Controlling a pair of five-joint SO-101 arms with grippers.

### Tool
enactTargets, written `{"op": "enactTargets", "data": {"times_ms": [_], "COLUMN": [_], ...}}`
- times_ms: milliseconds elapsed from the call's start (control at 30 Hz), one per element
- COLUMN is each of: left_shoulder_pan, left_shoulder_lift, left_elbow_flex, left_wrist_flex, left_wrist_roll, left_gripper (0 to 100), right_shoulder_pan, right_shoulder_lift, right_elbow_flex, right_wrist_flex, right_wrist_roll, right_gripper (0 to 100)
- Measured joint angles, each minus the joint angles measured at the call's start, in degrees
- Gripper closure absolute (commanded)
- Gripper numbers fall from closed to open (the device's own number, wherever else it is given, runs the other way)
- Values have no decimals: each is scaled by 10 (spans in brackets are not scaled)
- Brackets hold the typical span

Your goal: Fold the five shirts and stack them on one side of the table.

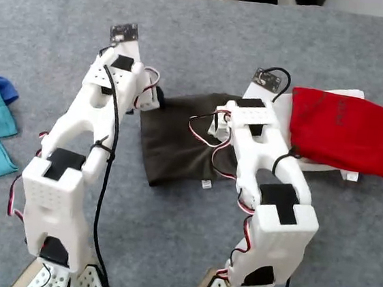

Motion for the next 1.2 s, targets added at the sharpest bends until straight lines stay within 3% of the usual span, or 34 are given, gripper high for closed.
{"op": "enactTargets", "data": {"times_ms": [400,500,633,733,1067,1200], "left_shoulder_pan": [-3,-3,-3,-1,-1,-1], "left_shoulder_lift": [62,86,106,120,136,136], "left_elbow_flex": [0,-2,-25,-49,-86,-88], "left_wrist_flex": [-53,-61,-60,-60,-35,-33], "left_wrist_roll": [5,26,72,84,88,88], "left_gripper": [726,734,870,861,852,851], "right_shoulder_pan": [0,0,-3,-4,5,35], "right_shoulder_lift": [3,14,24,25,26,27], "right_elbow_flex": [-28,-55,-84,-101,-231,-337], "right_wrist_flex": [43,74,110,129,275,385], "right_wrist_roll": [0,0,0,0,11,18], "right_gripper": [864,804,678,622,616,618]}}
